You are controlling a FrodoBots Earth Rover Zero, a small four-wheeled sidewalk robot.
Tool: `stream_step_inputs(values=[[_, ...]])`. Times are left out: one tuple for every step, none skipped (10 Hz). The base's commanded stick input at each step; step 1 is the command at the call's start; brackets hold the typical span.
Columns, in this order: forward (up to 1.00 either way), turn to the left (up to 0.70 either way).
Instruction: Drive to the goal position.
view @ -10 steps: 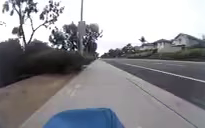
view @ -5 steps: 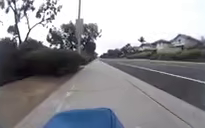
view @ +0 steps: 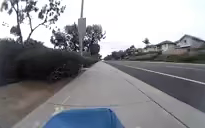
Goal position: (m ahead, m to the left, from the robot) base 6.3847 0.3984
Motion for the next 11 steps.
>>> stream_step_inputs(values=[[1.0,0.0],[1.0,0.0],[1.0,0.0],[1.0,0.0],[1.0,0.0],[1.0,0.0],[1.0,0.0],[1.0,0.0],[1.0,0.12],[1.0,0.27],[1.0,0.27]])
